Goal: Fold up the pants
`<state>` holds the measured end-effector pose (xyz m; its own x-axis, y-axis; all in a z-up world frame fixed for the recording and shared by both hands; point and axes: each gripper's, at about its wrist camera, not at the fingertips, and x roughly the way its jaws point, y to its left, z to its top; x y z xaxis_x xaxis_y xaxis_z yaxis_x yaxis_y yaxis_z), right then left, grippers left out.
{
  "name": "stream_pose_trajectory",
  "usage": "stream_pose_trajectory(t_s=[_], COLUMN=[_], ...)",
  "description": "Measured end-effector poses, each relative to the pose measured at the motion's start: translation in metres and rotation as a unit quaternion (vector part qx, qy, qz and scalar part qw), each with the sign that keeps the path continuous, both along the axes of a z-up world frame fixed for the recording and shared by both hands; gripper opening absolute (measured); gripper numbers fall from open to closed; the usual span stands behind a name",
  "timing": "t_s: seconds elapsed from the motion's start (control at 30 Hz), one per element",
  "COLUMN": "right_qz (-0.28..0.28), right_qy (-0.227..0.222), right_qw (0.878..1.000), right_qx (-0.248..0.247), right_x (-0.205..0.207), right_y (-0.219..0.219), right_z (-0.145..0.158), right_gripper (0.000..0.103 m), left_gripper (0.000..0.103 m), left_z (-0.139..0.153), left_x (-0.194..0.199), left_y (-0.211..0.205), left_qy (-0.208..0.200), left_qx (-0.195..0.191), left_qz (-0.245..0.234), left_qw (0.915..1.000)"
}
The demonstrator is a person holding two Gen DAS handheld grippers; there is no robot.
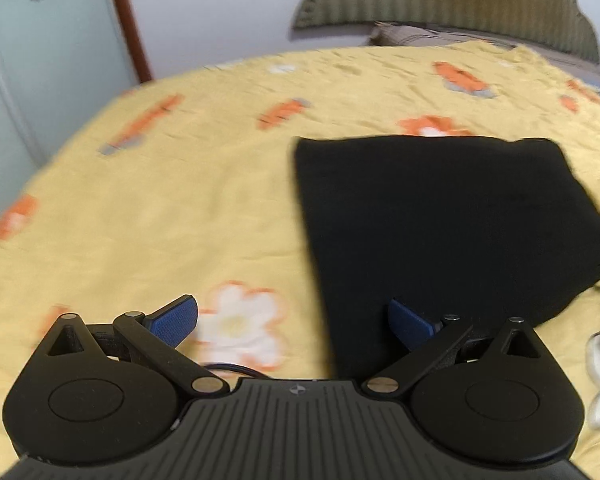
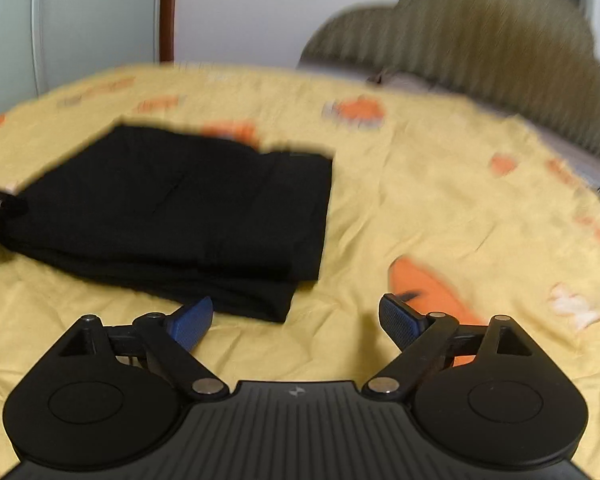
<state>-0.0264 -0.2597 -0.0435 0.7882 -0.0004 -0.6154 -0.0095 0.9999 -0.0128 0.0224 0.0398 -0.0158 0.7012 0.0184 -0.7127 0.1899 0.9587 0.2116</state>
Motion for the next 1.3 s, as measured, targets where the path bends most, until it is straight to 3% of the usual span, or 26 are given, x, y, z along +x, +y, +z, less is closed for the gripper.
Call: stream_pose_trajectory(t_s=[0.1, 0.17, 0.23, 0.3, 0.33, 0.37, 0.47, 0.57, 0.73, 0.8, 0.87, 1.07, 1.13, 1.23, 1.3], right_qz=[0.015, 0.035, 0.032, 0.019, 0.016, 0.010, 0.015, 0.007, 0.001, -0.014, -0.012, -0.019, 0.003, 0.025, 0.031], right_qy=[-0.056, -0.064, -0.053, -0.032, -0.020, -0.010, -0.008, -0.016, -0.011, -0.009, -0.002, -0.069, -0.062, -0.004, -0.007], right_qw=[0.996, 0.991, 0.990, 0.993, 0.994, 0.995, 0.996, 0.995, 0.997, 0.996, 0.996, 0.993, 0.993, 0.994, 0.996], right_qx=[0.071, 0.113, 0.125, 0.110, 0.105, 0.099, 0.088, 0.096, 0.071, 0.085, 0.087, 0.097, 0.097, 0.104, 0.081], right_x=[-0.007, 0.002, 0.012, 0.022, 0.025, 0.026, 0.022, 0.017, 0.016, 0.016, 0.015, 0.013, 0.026, 0.051, 0.049], right_y=[-0.007, -0.009, -0.007, -0.003, -0.003, -0.002, -0.003, -0.008, -0.004, -0.007, -0.008, -0.011, -0.004, 0.005, 0.011], right_z=[0.021, 0.027, 0.023, 0.015, 0.010, 0.005, -0.001, -0.003, -0.009, -0.011, -0.009, 0.024, 0.021, -0.001, -0.008], right_gripper=[0.091, 0.090, 0.089, 0.075, 0.056, 0.046, 0.041, 0.036, 0.037, 0.042, 0.052, 0.053, 0.053, 0.057, 0.058], left_gripper=[0.102, 0.103, 0.103, 0.103, 0.103, 0.103, 0.103, 0.102, 0.103, 0.103, 0.103, 0.103, 0.103, 0.103, 0.103], left_z=[0.009, 0.013, 0.012, 0.006, 0.000, -0.005, -0.022, -0.024, -0.022, -0.032, -0.037, -0.041, -0.041, -0.041, -0.042], left_x=[-0.003, -0.003, -0.002, -0.001, 0.000, 0.001, 0.002, 0.000, -0.005, -0.003, -0.006, -0.003, -0.002, -0.002, -0.003], left_y=[-0.009, -0.023, -0.041, -0.054, -0.060, -0.066, -0.075, -0.072, -0.070, -0.073, -0.070, -0.063, -0.061, -0.059, -0.056], left_qy=[-0.020, -0.027, -0.030, -0.044, -0.050, -0.054, -0.069, -0.088, -0.121, -0.107, -0.118, -0.119, -0.115, -0.112, -0.107], left_qx=[0.028, 0.019, 0.013, 0.013, 0.019, 0.026, 0.040, 0.017, -0.001, 0.017, 0.007, -0.021, -0.026, -0.034, -0.043], left_qz=[-0.007, -0.028, -0.043, -0.044, -0.040, -0.038, -0.031, -0.018, -0.021, -0.024, -0.021, -0.015, -0.014, -0.012, -0.010], left_qw=[0.9994, 0.9990, 0.9985, 0.9979, 0.9978, 0.9975, 0.9963, 0.9958, 0.9924, 0.9938, 0.9927, 0.9925, 0.9929, 0.9931, 0.9933])
